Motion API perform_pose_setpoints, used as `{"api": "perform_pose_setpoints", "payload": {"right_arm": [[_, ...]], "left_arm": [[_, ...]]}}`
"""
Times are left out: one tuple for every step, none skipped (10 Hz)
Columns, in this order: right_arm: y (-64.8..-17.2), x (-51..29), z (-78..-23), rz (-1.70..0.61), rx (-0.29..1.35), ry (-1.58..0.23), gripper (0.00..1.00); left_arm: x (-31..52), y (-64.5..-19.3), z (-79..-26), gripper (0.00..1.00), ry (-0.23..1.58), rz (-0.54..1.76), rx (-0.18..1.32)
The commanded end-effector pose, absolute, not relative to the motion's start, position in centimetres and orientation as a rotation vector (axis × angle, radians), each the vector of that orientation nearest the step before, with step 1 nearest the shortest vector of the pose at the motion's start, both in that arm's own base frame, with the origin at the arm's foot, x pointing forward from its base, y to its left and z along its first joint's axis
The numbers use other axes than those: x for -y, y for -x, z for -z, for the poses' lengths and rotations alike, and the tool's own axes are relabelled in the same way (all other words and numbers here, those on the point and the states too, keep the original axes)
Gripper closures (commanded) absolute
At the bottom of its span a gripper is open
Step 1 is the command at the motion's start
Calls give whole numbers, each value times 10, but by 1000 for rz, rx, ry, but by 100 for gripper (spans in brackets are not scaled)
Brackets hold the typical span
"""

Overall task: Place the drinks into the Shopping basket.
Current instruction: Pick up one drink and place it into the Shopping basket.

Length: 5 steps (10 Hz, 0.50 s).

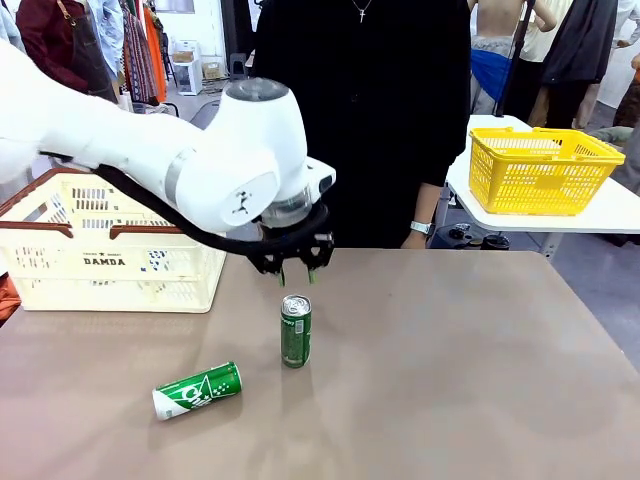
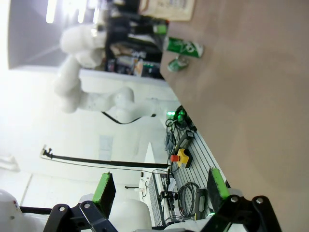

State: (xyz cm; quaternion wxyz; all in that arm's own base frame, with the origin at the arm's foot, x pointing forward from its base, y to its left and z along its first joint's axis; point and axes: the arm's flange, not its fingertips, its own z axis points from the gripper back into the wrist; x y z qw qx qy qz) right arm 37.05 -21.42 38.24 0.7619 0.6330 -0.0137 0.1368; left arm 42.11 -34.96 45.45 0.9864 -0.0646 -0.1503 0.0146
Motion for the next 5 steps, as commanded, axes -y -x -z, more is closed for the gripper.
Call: {"api": "perform_pose_setpoints", "payload": {"right_arm": [[-369,211,-385,-275,20,-1364,0],[-369,211,-385,-275,20,-1364,0],[-369,211,-385,-275,20,-1364,0],[-369,211,-385,-275,20,-1364,0],[-369,211,-385,-275,20,-1364,0]], "left_arm": [[341,-401,-492,0,128,-53,410],[338,-383,-511,0,107,-72,328],[333,-365,-520,0,70,-100,231],[328,-348,-518,0,67,-61,194],[326,-341,-510,0,62,-62,179]]}}
